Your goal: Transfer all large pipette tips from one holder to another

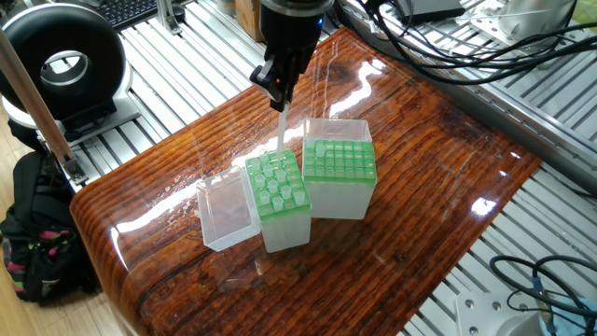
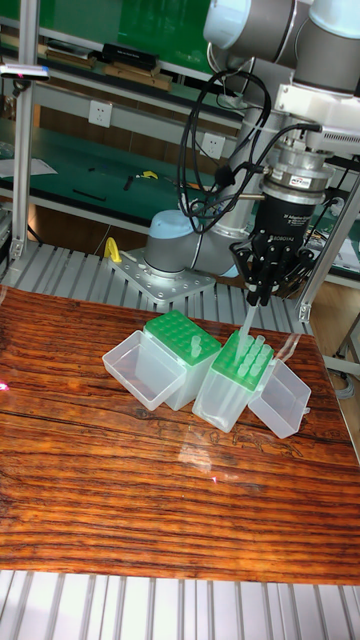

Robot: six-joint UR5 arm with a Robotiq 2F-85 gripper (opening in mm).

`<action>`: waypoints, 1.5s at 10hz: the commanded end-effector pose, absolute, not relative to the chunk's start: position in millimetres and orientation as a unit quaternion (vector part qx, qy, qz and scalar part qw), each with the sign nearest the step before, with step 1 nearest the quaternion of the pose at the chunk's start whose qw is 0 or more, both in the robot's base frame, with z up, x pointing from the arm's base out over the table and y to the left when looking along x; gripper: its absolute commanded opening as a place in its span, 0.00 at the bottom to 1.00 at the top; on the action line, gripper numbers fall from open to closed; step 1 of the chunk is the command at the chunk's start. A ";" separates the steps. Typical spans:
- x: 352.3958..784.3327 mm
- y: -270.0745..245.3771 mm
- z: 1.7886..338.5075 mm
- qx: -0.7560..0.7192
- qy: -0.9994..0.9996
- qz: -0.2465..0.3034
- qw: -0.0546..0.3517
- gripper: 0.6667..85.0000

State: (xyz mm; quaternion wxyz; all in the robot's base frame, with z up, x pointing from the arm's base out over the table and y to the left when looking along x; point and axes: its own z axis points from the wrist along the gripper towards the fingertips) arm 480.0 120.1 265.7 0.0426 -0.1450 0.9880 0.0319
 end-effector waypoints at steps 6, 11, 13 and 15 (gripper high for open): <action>477.0 124.5 263.0 -0.141 0.989 0.041 0.033 0.25; 474.7 126.2 262.8 -0.144 0.988 0.045 0.029 0.33; 474.8 126.3 263.0 -0.144 0.988 0.046 0.029 0.33; 479.2 115.9 262.8 -0.151 0.987 0.037 0.030 0.33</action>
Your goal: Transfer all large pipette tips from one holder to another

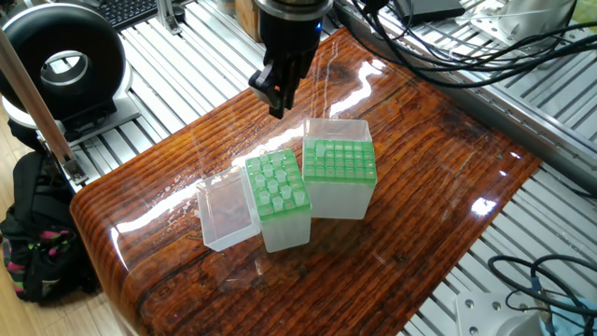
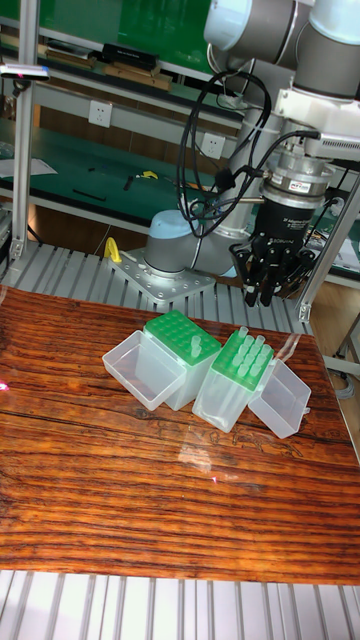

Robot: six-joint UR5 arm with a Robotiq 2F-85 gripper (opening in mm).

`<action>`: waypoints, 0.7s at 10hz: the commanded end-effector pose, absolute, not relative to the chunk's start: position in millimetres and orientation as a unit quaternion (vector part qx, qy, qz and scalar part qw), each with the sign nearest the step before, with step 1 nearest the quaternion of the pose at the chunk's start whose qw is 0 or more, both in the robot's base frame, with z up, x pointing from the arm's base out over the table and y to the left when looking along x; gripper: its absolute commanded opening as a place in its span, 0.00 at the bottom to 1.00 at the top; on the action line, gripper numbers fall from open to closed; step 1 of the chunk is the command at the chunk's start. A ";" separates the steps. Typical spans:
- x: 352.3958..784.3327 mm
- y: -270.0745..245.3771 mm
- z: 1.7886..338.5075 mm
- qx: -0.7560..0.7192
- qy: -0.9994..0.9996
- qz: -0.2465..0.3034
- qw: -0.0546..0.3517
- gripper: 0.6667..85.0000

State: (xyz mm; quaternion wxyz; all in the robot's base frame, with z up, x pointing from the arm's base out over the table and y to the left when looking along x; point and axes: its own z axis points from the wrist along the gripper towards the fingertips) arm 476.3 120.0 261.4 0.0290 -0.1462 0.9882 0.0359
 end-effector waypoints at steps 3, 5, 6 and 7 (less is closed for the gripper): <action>492.8 79.3 243.4 -0.180 0.983 0.019 0.041 0.32; 501.2 47.7 228.6 -0.200 0.979 -0.015 0.038 0.32; 507.4 35.8 215.2 -0.211 0.976 -0.030 0.036 0.31; 511.2 30.5 199.9 -0.223 0.974 -0.030 0.038 0.31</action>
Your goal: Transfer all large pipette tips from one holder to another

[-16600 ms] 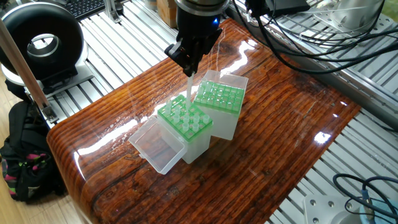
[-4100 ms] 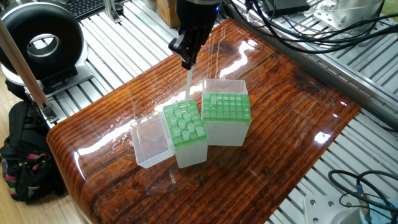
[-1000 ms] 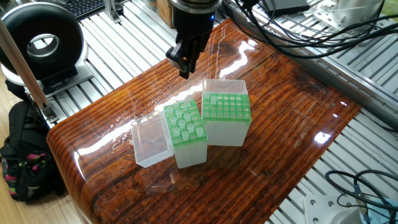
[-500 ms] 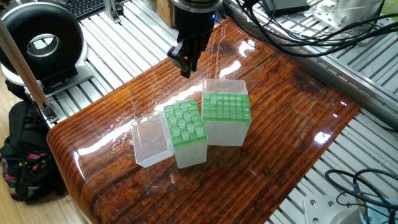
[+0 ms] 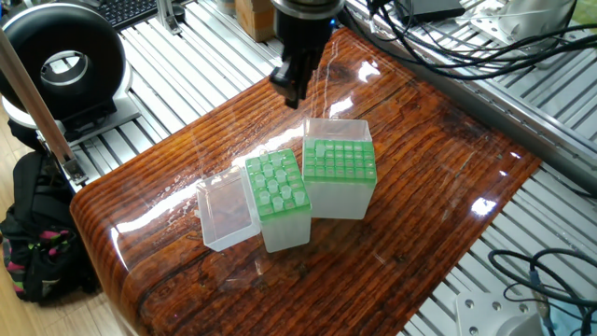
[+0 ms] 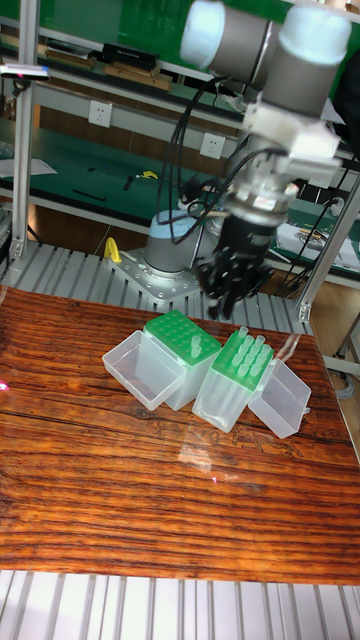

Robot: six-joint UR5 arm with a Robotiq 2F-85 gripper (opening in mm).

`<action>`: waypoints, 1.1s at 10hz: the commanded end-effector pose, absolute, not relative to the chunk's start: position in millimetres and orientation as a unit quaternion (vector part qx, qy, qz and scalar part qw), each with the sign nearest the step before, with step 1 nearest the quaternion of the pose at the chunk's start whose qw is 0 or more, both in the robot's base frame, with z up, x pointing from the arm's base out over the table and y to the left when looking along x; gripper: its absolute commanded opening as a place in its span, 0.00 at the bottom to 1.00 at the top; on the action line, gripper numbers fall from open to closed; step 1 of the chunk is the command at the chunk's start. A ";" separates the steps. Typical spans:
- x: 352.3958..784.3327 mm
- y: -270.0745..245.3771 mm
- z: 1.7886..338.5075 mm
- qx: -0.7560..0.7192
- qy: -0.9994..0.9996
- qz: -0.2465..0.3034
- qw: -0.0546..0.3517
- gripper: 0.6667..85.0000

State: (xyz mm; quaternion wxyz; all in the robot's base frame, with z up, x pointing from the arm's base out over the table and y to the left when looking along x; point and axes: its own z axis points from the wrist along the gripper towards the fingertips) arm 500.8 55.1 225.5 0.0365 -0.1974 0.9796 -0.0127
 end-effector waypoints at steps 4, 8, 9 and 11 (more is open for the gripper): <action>500.7 33.8 177.2 -0.205 0.978 0.003 0.041 0.33; 501.2 50.4 164.2 -0.160 0.986 0.023 0.049 0.34; 498.5 56.8 163.0 -0.147 0.987 0.033 0.046 0.34; 492.0 65.3 157.8 -0.111 0.992 0.036 0.041 0.35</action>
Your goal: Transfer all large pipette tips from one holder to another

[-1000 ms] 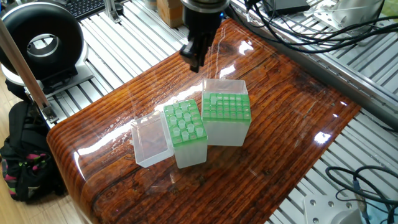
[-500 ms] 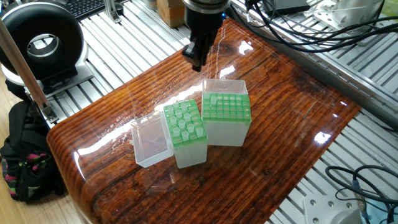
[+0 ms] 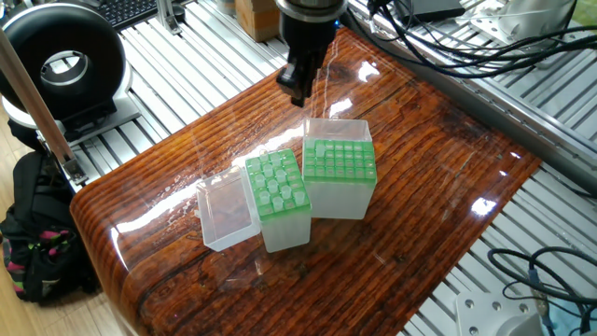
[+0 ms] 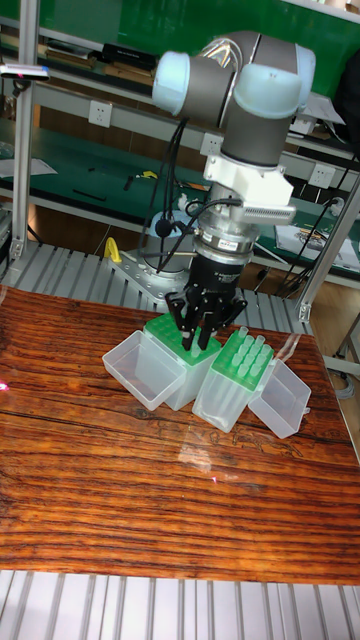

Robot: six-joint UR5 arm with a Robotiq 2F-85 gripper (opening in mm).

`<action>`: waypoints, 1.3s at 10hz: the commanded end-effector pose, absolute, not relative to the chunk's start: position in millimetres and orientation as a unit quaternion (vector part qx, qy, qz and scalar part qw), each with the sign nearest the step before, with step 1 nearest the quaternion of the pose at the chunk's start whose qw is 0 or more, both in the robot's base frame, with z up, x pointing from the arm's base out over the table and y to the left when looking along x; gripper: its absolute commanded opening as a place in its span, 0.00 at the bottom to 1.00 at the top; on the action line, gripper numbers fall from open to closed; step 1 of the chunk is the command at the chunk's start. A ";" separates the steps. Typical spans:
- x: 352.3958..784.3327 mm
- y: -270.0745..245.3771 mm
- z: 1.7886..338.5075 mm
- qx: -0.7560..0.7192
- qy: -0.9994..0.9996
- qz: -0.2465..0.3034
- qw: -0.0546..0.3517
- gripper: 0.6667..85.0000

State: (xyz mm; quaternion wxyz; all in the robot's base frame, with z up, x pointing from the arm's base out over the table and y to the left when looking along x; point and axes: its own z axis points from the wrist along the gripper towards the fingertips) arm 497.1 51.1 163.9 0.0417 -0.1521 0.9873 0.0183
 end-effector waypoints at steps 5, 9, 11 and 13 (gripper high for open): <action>473.3 60.4 147.9 -0.102 0.994 0.012 0.040 0.35; 475.0 57.3 146.5 -0.106 0.993 0.011 0.048 0.35; 479.4 57.4 144.9 -0.106 0.993 0.011 0.056 0.35; 480.4 57.1 142.0 -0.104 0.993 0.011 0.057 0.34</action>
